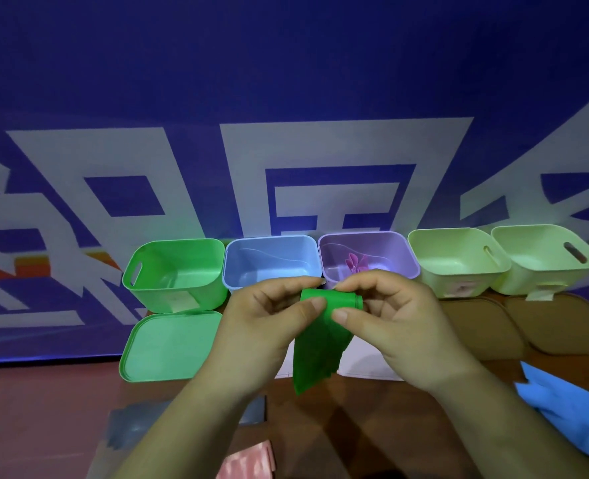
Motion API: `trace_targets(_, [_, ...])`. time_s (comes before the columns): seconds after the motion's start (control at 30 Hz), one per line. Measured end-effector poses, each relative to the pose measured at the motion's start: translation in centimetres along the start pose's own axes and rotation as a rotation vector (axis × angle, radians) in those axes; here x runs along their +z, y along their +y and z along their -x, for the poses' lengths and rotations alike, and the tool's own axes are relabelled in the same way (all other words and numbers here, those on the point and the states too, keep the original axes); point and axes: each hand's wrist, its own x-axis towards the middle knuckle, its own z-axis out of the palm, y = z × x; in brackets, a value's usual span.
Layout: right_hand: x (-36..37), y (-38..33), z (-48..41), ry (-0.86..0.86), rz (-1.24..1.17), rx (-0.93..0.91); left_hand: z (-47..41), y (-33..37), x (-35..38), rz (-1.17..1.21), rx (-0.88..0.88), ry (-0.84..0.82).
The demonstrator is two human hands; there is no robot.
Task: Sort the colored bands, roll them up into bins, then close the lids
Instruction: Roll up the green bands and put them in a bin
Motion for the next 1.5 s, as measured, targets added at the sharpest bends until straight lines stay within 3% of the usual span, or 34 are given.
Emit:
trace_targets(0.47, [2.8, 0.4, -0.2, 0.075, -0.163, 0.139, 0.1, 0.1, -3.2, -0.024, 0.111, -0.156])
trace_targets(0.73, [4.5, 0.4, 0.1, 0.126, -0.178, 0.144, 0.4, -0.2, -4.8, -0.062, 0.143, -0.161])
trace_targets(1.5, [5.5, 1.1, 1.6, 0.109, 0.224, -0.276, 1.3, -0.2, -5.4, 0.026, 0.104, -0.1])
